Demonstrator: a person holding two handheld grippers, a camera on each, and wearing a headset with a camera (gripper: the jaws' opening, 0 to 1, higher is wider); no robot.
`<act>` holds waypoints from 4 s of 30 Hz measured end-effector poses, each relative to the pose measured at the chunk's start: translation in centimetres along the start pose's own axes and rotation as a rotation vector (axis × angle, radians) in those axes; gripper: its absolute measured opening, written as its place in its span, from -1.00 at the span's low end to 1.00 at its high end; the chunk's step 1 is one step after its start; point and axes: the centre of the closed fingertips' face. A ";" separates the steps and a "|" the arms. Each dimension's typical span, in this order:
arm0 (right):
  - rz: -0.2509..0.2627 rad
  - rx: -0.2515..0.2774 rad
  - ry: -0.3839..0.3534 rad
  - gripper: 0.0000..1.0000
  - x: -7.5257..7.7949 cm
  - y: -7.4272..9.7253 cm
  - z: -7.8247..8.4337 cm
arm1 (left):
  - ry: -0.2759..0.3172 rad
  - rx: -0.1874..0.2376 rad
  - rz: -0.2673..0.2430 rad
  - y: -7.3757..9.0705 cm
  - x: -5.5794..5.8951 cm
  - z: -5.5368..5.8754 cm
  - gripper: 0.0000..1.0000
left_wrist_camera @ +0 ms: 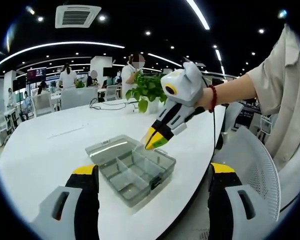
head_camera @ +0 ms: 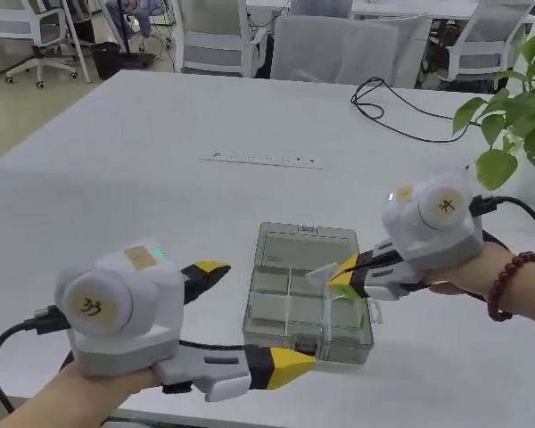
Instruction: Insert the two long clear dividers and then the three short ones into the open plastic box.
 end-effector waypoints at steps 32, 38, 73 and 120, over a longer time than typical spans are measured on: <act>-0.065 -0.175 0.216 -0.95 -0.7 -2.4 0.0 | -0.021 -0.014 -0.002 0.0 -0.4 0.2 0.85; -0.080 -0.191 0.250 -0.95 -0.8 -2.7 -0.1 | -0.021 -0.017 -0.012 0.0 -0.5 0.3 0.85; -0.171 -0.340 0.188 -0.96 -0.4 -5.3 1.8 | -0.041 -0.017 -0.017 -0.1 -0.5 0.0 0.83; -0.180 -0.452 0.121 -0.65 -0.4 -6.7 2.5 | -0.043 -0.015 -0.019 -1.2 -0.5 0.0 0.89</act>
Point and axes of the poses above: the centre of the closed fingertips' face, and the gripper's own axes: y roughly backward along the fingers, x roughly to its right, z roughly out of its underside, and after that the axes turned 10 degrees about -z, right-handed
